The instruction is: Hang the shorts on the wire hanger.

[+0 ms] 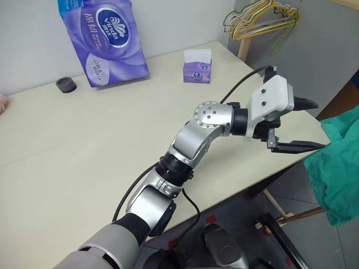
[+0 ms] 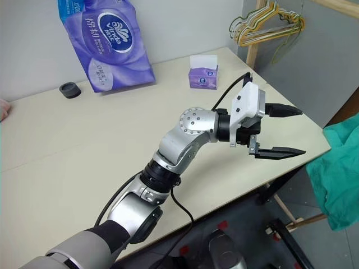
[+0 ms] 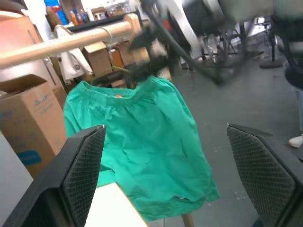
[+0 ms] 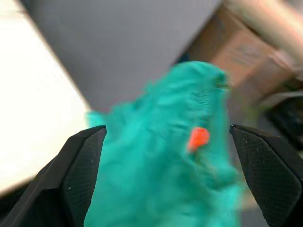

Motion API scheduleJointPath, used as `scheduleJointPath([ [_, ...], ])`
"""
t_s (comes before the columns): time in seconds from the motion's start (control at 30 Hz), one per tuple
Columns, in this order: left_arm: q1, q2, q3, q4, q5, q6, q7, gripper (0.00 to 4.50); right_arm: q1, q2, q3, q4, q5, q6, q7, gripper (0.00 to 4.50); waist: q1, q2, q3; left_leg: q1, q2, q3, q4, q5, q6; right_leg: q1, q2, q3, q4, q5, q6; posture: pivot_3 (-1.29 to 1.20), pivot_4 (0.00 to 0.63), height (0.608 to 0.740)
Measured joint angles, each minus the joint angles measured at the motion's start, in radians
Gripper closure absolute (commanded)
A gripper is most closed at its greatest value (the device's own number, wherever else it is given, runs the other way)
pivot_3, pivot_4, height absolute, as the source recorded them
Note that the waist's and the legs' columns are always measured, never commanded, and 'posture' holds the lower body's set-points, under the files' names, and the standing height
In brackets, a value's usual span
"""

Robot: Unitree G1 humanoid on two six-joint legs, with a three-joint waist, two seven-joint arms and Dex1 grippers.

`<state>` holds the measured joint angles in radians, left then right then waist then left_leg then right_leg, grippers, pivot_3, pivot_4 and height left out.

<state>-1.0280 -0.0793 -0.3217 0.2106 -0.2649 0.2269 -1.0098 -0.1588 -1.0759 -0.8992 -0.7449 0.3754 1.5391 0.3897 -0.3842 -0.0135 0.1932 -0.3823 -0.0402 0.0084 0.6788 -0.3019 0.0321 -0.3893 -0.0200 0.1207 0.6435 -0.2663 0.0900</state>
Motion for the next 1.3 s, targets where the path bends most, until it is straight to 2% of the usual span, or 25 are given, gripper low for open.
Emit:
scheduleJointPath([
  [0.2, -0.002, 0.0, 0.032, 0.002, -0.004, 0.005, 0.042, 0.18, 0.045, 0.226, 0.144, -0.112, -0.002, -0.055, -0.028, 0.05, 0.026, 0.004, -0.002, -0.001, 0.0, -0.002, 0.0, 0.0, 0.0, -0.001, -0.001, 0.0, 0.001, 0.0, 0.0, -0.32, 0.151, 0.74],
  [0.5, -0.002, 0.018, 0.08, -0.012, -0.011, 0.021, 0.104, 0.18, 0.07, 0.363, 0.337, -0.124, -0.041, -0.201, -0.084, 0.05, 0.079, 0.009, -0.007, 0.0, 0.0, -0.003, 0.001, 0.0, 0.0, -0.002, -0.001, -0.001, 0.002, 0.001, 0.0, -0.25, 0.123, 0.74],
  [0.7, 0.038, 0.06, 0.127, -0.069, -0.008, 0.057, 0.204, 0.18, 0.067, 0.475, 0.572, -0.099, -0.064, -0.396, -0.107, 0.05, 0.127, 0.01, -0.016, -0.002, 0.0, -0.004, 0.001, 0.001, -0.001, -0.008, -0.002, -0.002, 0.008, 0.004, -0.005, -0.16, 0.099, 0.74],
  [0.87, 0.192, 0.183, 0.181, -0.177, 0.044, 0.144, 0.351, 0.18, 0.038, 0.547, 0.807, 0.02, -0.124, -0.657, -0.093, 0.05, 0.18, 0.007, -0.028, -0.004, 0.0, -0.006, 0.001, 0.007, -0.012, -0.018, -0.004, -0.003, 0.019, 0.004, -0.005, -0.04, 0.075, 0.74],
  [1.03, 0.433, 0.293, 0.243, -0.298, 0.144, 0.267, 0.537, 0.18, -0.067, 0.628, 0.939, 0.232, -0.194, -0.848, -0.089, 0.05, 0.25, -0.002, -0.038, -0.004, 0.001, -0.012, 0.001, 0.01, -0.016, -0.018, -0.003, -0.009, 0.022, 0.009, -0.014, 0.05, 0.068, 0.74],
  [1.2, 0.65, 0.325, 0.325, -0.384, 0.251, 0.317, 0.742, 0.18, -0.173, 0.701, 0.985, 0.403, -0.204, -0.954, -0.042, 0.05, 0.333, -0.014, -0.048, -0.005, 0.002, -0.022, 0.001, 0.013, -0.02, -0.017, -0.004, -0.022, 0.021, 0.011, -0.018, 0.12, 0.064, 0.74],
  [1.3, 0.693, 0.309, 0.403, -0.386, 0.27, 0.316, 0.842, 0.18, -0.215, 0.734, 0.995, 0.479, -0.2, -0.99, -0.03, 0.05, 0.387, -0.019, -0.052, -0.009, 0.002, -0.029, 0.001, 0.016, -0.024, -0.021, -0.004, -0.03, 0.02, 0.013, -0.023, 0.15, 0.059, 0.74],
])
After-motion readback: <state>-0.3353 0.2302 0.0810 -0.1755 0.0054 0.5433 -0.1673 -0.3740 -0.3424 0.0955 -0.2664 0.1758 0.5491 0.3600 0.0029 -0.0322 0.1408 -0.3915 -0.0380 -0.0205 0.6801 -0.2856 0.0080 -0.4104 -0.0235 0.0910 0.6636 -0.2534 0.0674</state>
